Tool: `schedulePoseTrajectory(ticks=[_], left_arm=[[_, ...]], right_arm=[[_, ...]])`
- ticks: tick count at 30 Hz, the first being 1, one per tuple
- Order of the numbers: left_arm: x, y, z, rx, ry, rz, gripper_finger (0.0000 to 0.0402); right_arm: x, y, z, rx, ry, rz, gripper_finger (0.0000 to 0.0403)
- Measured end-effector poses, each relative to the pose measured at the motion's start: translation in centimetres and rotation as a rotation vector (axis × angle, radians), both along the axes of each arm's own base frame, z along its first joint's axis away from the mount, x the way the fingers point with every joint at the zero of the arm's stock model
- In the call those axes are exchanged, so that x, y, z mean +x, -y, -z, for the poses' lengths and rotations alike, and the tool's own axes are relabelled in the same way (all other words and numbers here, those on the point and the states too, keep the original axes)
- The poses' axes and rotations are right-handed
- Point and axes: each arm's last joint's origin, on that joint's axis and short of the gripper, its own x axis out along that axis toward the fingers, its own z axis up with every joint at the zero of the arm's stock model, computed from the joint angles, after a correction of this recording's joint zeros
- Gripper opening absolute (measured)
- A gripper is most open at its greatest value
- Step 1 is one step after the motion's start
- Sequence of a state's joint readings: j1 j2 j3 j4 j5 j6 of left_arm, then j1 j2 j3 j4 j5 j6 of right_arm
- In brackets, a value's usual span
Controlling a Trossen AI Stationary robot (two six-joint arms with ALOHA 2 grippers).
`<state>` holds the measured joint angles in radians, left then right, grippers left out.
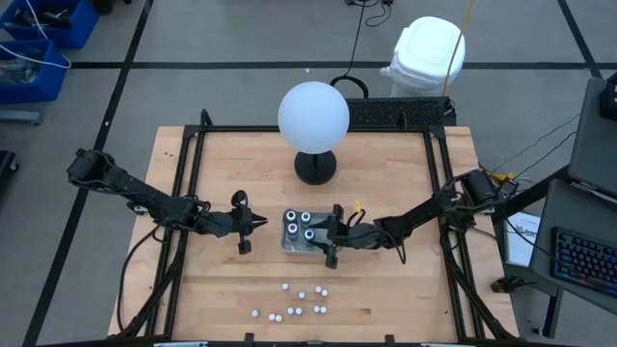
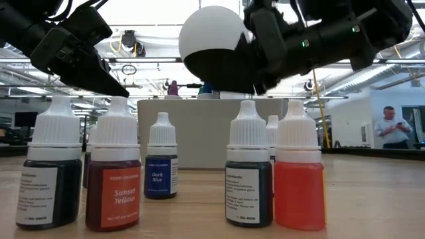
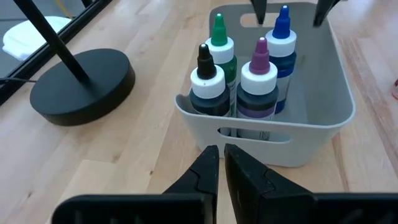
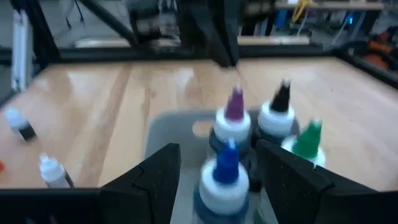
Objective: Pick & Place food coloring
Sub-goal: Put the large blue food coloring bottle into the gray bin
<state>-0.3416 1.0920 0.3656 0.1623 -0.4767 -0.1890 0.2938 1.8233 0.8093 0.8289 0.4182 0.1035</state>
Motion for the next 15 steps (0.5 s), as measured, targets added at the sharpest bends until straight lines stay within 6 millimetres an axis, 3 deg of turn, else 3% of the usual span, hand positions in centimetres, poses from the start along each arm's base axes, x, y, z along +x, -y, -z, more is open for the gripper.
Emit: schedulePoseTrajectory(ticks=[6, 15], left_arm=[[0.0, 0.0, 0.0, 0.001, 0.0, 0.0, 0.0035], [0.0, 0.1, 0.0, -0.02, -0.006, 0.023, 0.0035]], right_arm=[[-0.1, -0.1, 0.0, -0.039, -0.006, -0.012, 0.0201], [-2.2, -0.3, -3.4, -0.068, -0.095, 0.01, 0.0201]])
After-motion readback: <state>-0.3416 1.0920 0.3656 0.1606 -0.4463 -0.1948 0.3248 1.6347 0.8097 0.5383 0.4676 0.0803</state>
